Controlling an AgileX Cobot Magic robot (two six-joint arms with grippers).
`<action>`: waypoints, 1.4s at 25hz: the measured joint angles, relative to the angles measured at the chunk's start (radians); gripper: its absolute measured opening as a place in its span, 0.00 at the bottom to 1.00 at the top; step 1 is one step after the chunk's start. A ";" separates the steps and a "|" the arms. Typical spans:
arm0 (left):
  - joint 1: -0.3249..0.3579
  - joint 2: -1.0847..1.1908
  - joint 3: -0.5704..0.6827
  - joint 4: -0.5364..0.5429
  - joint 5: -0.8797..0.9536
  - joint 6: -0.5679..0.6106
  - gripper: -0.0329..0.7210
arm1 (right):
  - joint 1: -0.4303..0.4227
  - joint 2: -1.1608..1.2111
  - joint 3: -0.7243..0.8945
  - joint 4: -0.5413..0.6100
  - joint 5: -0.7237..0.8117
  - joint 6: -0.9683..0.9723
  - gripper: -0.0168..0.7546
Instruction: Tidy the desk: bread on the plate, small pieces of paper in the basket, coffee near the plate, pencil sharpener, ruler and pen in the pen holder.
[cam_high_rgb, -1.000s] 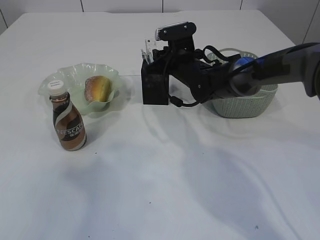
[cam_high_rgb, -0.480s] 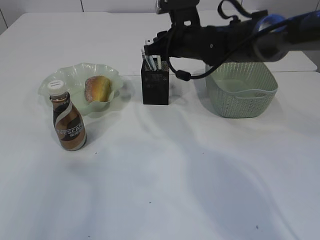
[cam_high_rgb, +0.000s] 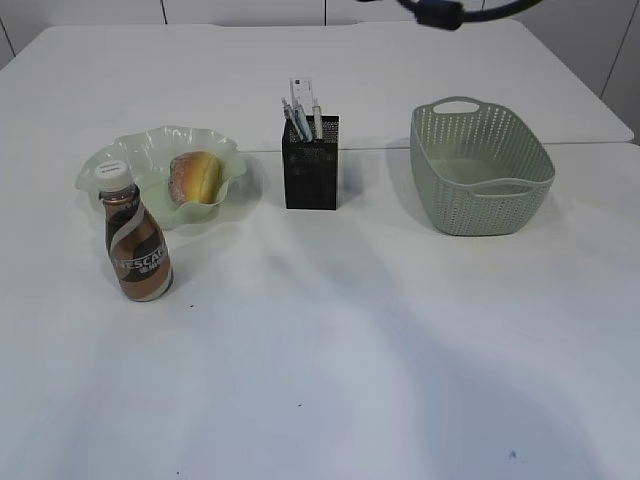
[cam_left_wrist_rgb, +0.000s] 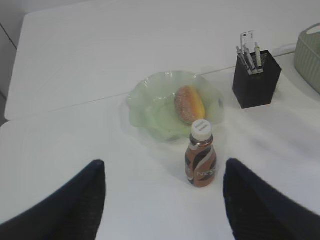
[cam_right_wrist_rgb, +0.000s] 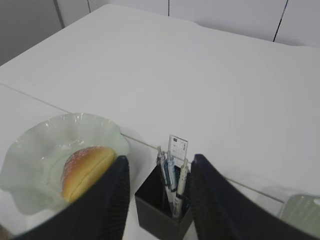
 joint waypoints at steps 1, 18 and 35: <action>0.000 0.000 -0.028 0.007 0.030 0.000 0.74 | 0.000 -0.111 0.000 -0.004 0.166 0.000 0.47; 0.000 -0.008 -0.345 0.010 0.391 0.000 0.74 | 0.000 -0.463 -0.001 -0.030 0.880 0.000 0.48; -0.008 -0.141 -0.401 -0.259 0.452 0.407 0.65 | 0.000 -0.820 0.142 -0.050 0.925 0.001 0.48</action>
